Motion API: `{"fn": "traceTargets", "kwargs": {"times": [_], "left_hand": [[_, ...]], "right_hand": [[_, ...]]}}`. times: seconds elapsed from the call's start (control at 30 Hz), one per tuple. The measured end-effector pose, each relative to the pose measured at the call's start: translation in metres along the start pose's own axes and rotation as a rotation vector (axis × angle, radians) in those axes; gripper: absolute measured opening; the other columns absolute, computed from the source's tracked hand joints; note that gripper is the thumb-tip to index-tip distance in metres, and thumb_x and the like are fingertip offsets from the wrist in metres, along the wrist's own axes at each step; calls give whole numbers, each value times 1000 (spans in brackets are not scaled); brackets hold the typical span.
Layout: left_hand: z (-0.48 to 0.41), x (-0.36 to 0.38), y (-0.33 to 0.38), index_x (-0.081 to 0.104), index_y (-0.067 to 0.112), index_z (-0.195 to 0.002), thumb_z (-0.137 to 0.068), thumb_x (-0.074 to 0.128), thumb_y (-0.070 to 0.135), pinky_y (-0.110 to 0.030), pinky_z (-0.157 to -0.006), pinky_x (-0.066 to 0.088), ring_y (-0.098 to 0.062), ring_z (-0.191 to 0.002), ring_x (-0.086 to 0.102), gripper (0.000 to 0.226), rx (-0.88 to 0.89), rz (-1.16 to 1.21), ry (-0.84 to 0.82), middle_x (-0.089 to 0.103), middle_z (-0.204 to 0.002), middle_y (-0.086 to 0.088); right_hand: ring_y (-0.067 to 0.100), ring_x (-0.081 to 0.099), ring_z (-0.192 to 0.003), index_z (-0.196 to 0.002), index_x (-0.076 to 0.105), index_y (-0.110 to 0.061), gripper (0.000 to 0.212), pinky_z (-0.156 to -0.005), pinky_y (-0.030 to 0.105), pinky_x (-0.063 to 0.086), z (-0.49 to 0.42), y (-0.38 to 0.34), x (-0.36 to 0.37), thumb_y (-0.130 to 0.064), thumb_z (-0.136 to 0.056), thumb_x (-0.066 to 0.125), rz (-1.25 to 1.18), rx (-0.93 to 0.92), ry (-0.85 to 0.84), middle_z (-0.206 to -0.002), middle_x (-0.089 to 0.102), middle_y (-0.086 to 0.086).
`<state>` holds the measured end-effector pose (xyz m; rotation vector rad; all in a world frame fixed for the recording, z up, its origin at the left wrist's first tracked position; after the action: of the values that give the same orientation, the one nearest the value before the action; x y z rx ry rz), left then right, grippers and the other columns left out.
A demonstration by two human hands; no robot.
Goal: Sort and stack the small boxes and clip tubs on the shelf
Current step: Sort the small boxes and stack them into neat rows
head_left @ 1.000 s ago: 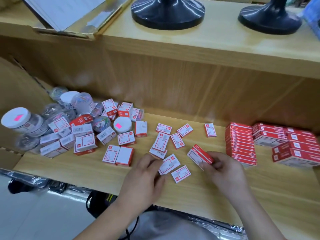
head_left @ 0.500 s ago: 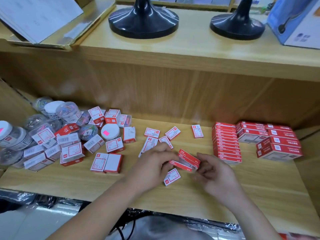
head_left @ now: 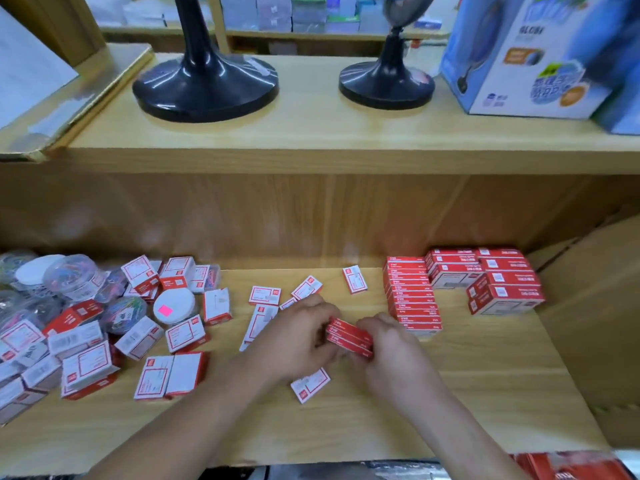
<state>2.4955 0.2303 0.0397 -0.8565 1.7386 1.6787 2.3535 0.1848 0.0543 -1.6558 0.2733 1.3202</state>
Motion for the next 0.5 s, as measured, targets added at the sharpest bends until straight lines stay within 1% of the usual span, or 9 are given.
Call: {"fn": "traceTargets", "kwargs": {"times": [0.03,0.1,0.17,0.23,0.3,0.37,0.43,0.5], "left_hand": [[-7,-2,1,69,27,-113,-76,71,50,-33,-85,52,-5,-94,59,44,32,7,-12,60,-102,11],[-25,-9,0,67,26,-126,-78,76,47,-28,-98,49,-5,-114,58,53,87,19,-17,62,-120,13],[-47,-10,-3,60,26,-137,-82,74,39,-27,-111,40,-8,-133,48,58,112,-41,-52,53,-143,10],[-65,-3,0,53,27,-143,-86,64,27,-32,-115,36,-14,-141,40,58,157,-232,-77,43,-155,7],[-71,10,2,52,26,-145,-88,56,21,-39,-118,33,-18,-144,39,57,184,-371,-91,42,-158,6],[-66,17,0,56,25,-141,-83,57,17,-43,-121,30,-19,-143,43,58,183,-425,-68,47,-154,5],[-54,17,-4,61,22,-135,-75,56,13,-44,-118,35,-23,-135,50,61,195,-426,-37,55,-147,1],[-37,11,-4,67,22,-127,-72,56,11,-43,-113,40,-23,-127,56,56,218,-399,-13,61,-137,1]], "right_hand": [[15,63,-94,-103,68,-31,31,-75,30,49,2,1,-10,-51,-78,69,21,25,44,-98,60,-10],[8,63,-85,-98,66,-37,37,-67,28,48,7,8,-37,-63,-72,62,53,103,150,-92,62,-13],[8,64,-79,-94,63,-37,35,-61,28,49,10,16,-64,-60,-67,62,47,158,214,-89,63,-15],[10,64,-79,-93,65,-35,29,-61,29,50,9,20,-83,-51,-68,70,74,168,259,-89,64,-16],[12,63,-86,-97,67,-34,32,-65,31,51,5,25,-93,-48,-70,75,97,183,268,-91,65,-16],[15,62,-97,-102,69,-32,35,-74,34,53,-1,27,-96,-46,-71,77,127,162,268,-97,66,-14],[17,58,-103,-105,69,-31,35,-80,35,52,-12,25,-96,-43,-73,78,152,108,260,-101,67,-13],[16,54,-107,-107,68,-32,34,-81,31,48,-28,19,-91,-43,-76,76,193,43,225,-104,66,-14]]}}
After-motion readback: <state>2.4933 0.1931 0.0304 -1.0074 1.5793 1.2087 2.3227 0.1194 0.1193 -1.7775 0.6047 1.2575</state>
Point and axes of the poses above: each hand's wrist, its own z-axis away from the middle knuckle, its own x-axis out of the palm, y = z × x, the point moved 8 cm from there along -z, towards the middle knuckle
